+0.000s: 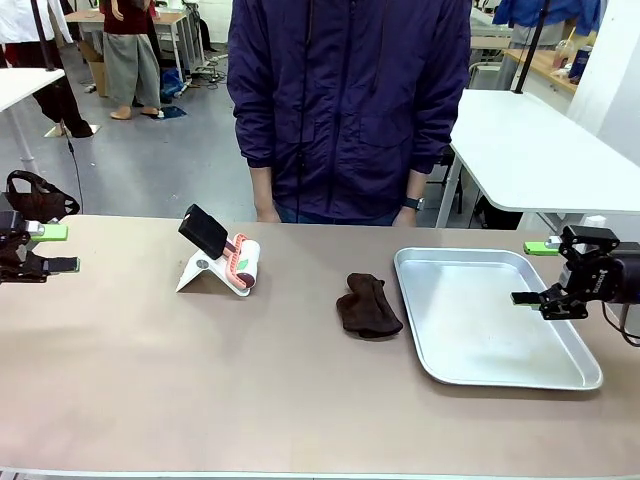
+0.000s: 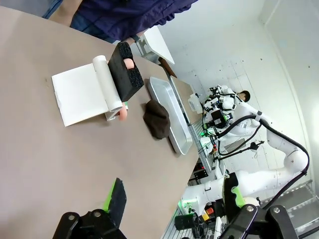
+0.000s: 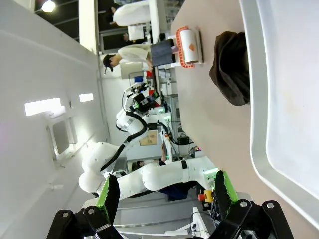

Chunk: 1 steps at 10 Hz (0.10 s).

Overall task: Clean the surface of the table.
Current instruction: Return the Lint Roller and towel to their original positions.

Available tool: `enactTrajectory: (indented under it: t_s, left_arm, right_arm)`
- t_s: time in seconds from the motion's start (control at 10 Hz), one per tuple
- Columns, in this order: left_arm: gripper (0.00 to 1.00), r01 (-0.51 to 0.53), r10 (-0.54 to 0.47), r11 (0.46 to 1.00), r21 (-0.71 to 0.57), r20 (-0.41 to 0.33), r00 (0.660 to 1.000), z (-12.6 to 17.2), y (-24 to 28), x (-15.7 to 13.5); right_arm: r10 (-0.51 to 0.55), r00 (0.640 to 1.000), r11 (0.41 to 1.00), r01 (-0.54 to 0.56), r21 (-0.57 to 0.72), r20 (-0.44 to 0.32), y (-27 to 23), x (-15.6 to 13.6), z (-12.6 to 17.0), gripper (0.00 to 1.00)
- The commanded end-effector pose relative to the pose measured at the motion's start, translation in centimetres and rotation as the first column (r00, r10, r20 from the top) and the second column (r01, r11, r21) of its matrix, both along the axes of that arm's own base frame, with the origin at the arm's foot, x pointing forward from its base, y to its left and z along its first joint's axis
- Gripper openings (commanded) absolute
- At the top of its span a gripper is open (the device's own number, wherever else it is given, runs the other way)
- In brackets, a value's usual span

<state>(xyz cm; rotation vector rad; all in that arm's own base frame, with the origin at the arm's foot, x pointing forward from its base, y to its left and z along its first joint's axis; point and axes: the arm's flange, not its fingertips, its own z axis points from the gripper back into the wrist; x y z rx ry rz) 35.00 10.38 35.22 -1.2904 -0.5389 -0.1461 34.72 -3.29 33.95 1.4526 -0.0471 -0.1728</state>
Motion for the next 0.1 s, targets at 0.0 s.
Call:
enactTrajectory:
  t_s: [0.0]
  left_arm:
    - [1.0, 0.014, -0.014, 1.0, 0.002, 0.012, 1.0, 0.2, 0.07, -0.24]
  right_arm:
    - [0.002, 1.0, 1.0, -0.002, 0.006, 0.006, -0.02, -0.08, 0.47, 1.0]
